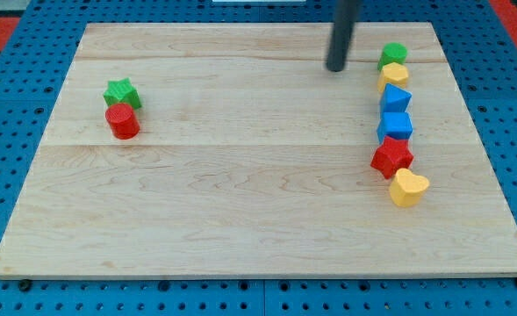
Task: Slide red circle below the yellow heart
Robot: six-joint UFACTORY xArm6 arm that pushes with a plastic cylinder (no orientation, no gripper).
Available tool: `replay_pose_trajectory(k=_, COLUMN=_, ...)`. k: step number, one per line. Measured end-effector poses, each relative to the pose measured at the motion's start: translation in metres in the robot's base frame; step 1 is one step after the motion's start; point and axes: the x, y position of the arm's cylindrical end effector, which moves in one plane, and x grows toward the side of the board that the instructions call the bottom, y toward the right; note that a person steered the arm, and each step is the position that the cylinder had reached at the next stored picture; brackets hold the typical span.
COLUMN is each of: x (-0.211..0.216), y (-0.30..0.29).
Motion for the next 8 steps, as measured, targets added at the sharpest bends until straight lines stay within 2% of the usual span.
replay_pose_trajectory(k=3, x=0.005, y=-0.299)
replay_pose_trajectory(k=4, x=0.055, y=-0.32)
replay_pose_trajectory(k=5, x=0.1, y=-0.308)
replay_pose_trajectory(k=7, x=0.096, y=-0.273)
replay_pose_trajectory(k=8, x=0.121, y=-0.223)
